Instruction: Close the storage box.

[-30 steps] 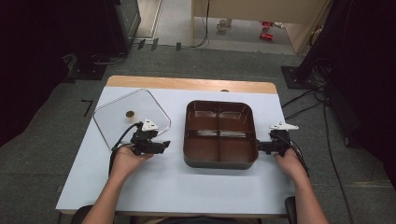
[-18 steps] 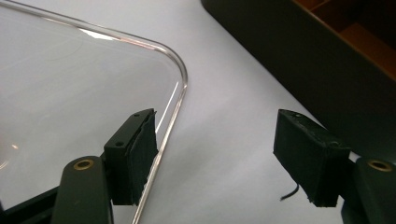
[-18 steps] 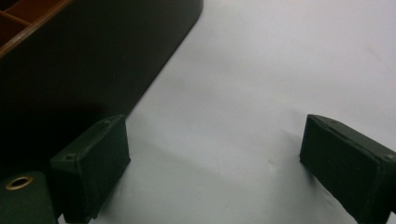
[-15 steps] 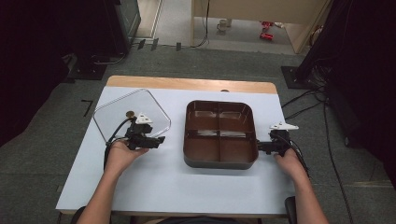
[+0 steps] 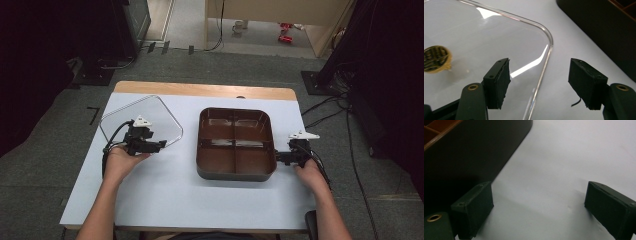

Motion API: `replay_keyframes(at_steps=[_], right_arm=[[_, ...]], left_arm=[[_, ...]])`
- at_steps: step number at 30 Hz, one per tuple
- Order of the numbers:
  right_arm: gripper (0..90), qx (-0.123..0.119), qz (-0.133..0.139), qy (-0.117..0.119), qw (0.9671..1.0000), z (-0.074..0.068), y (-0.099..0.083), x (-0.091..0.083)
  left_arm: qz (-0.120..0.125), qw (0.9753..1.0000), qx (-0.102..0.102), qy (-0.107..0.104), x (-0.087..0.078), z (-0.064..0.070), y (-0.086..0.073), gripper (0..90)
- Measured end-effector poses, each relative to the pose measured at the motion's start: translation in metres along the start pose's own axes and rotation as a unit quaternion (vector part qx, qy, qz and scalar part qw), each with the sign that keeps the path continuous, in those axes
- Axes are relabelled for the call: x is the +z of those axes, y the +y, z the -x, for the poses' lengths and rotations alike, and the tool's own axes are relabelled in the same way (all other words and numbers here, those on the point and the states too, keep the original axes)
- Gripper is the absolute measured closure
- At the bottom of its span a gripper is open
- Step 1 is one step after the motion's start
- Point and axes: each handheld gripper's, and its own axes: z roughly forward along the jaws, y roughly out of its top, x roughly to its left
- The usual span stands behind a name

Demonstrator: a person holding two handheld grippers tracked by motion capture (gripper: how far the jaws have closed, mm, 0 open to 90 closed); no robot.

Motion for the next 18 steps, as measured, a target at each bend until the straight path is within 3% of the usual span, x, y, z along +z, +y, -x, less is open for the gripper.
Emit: replay_keyframes(at_steps=[6,18], right_arm=[[7.7,0.0,0.0,0.0,1.0,0.0,0.0,0.0],[7.7,0.0,0.0,0.0,1.0,0.0,0.0,0.0]], left_arm=[[0.0,0.9996,-0.013,0.024,-0.005,-0.017,-0.004,34.4],[0.008,0.9981,-0.038,0.048,-0.008,-0.047,-0.004,35.8]])
